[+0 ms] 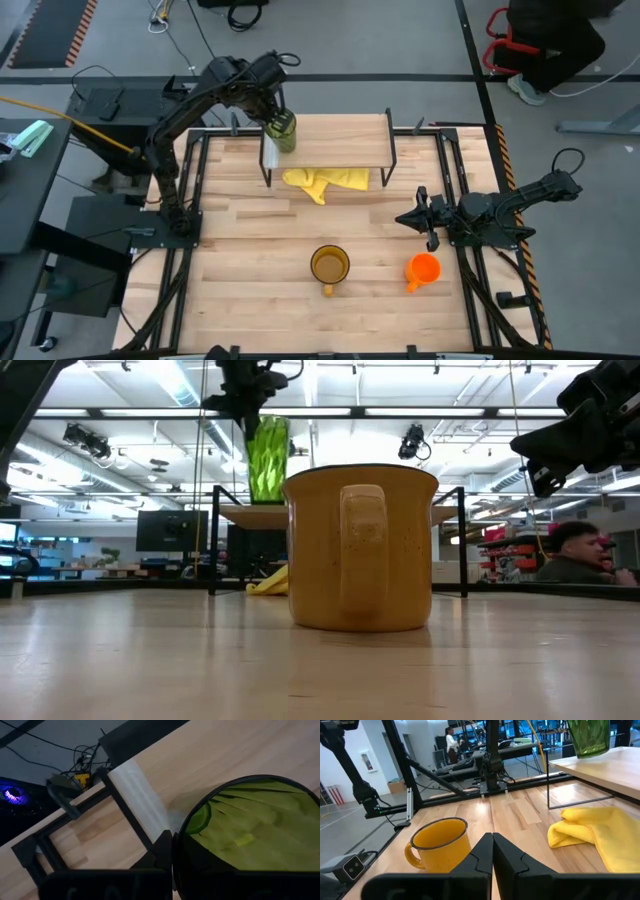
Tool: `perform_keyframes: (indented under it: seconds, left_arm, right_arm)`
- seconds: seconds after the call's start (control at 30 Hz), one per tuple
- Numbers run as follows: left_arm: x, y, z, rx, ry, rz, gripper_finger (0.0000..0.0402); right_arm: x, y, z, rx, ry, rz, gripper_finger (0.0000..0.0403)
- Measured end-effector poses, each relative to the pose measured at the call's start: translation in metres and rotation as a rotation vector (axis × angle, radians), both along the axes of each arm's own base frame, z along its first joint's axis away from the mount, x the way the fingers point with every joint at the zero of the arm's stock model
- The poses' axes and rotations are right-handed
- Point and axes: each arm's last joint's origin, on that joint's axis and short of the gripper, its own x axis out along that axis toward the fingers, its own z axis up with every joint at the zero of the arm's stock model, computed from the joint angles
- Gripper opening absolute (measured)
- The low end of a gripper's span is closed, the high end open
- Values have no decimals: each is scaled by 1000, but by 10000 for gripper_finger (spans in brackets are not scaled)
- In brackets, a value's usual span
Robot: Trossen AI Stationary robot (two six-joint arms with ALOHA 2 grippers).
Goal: Stack small to large cups/mugs on shelf
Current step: Put the green cup on the shelf
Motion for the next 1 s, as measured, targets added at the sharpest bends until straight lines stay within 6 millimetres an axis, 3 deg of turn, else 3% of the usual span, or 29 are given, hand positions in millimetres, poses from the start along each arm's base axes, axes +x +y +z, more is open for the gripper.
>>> perform_keyframes:
  seconds: [0.23, 0.5, 0.73, 1.0]
  left_arm:
    - [3, 0, -2, -1, 3, -4, 28]
    - [3, 0, -2, 3, 5, -16, 13]
    - [4, 1, -7, -8, 24, -16, 45]
    - [5, 1, -15, -37, 35, -30, 33]
  right_arm:
    - [0, 0, 0, 0, 0, 0, 14]
    - [0, 0, 0, 0, 0, 0, 14]
    - [0, 0, 0, 0, 0, 0, 14]
    - [0, 0, 0, 0, 0, 0, 14]
